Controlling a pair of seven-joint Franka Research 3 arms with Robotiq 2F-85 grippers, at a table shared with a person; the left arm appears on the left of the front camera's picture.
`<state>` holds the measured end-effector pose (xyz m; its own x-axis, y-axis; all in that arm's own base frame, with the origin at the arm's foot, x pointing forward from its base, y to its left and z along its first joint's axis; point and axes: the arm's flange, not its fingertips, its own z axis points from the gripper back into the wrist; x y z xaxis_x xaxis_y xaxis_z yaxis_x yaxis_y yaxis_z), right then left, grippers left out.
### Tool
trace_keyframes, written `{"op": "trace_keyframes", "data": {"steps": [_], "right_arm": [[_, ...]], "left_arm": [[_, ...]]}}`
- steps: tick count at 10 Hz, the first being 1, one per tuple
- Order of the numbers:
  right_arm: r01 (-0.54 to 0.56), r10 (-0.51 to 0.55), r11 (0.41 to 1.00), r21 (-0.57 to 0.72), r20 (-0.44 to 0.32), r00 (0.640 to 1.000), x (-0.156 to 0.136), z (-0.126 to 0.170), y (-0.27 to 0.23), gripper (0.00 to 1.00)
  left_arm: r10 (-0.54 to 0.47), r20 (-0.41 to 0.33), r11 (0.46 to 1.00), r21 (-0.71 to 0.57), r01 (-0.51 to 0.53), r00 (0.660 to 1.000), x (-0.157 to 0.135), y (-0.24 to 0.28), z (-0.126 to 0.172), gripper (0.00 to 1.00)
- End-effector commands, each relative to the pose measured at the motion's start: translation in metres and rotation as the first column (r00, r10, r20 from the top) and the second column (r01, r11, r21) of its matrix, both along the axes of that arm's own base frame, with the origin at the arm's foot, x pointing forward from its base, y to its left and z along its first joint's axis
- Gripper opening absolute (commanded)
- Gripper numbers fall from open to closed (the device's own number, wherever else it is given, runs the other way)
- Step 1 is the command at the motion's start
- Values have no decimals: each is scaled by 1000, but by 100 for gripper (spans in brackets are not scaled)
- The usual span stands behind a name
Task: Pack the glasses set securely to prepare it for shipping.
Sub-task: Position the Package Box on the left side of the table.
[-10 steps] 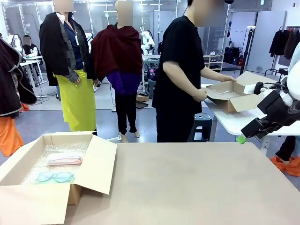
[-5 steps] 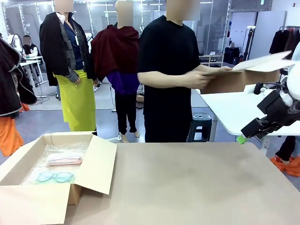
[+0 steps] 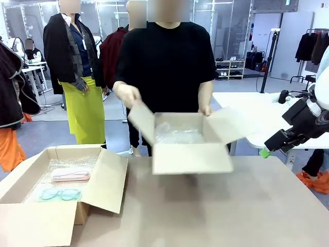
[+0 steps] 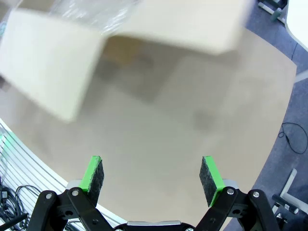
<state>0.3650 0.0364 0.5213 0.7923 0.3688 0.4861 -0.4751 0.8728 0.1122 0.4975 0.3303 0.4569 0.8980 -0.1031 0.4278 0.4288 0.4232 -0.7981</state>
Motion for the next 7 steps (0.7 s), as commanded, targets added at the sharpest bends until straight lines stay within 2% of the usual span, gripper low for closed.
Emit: {"op": "trace_keyframes", "data": {"steps": [1, 2, 3, 4, 6, 7], "right_arm": [[5, -5, 1000, -9, 6, 1000, 0, 2, 2, 100], [5, -5, 1000, -9, 6, 1000, 0, 2, 2, 100], [5, -5, 1000, -9, 6, 1000, 0, 2, 2, 100], [5, -5, 1000, -9, 6, 1000, 0, 2, 2, 100], [5, -5, 1000, -9, 6, 1000, 0, 2, 2, 100], [5, -5, 1000, -9, 6, 1000, 0, 2, 2, 100]], "left_arm": [[-141, 86, 984, 124, 130, 986, -7, -44, 34, 100], [-235, 155, 952, 239, 194, 960, -12, -78, 56, 100], [-362, 240, 898, 348, 268, 901, -28, -127, 88, 100], [-465, 295, 854, 399, 335, 835, -50, -169, 110, 100], [-606, 298, 749, 526, 403, 738, -100, -224, 126, 100], [-632, 309, 720, 574, 390, 711, -120, -238, 128, 100]]}}
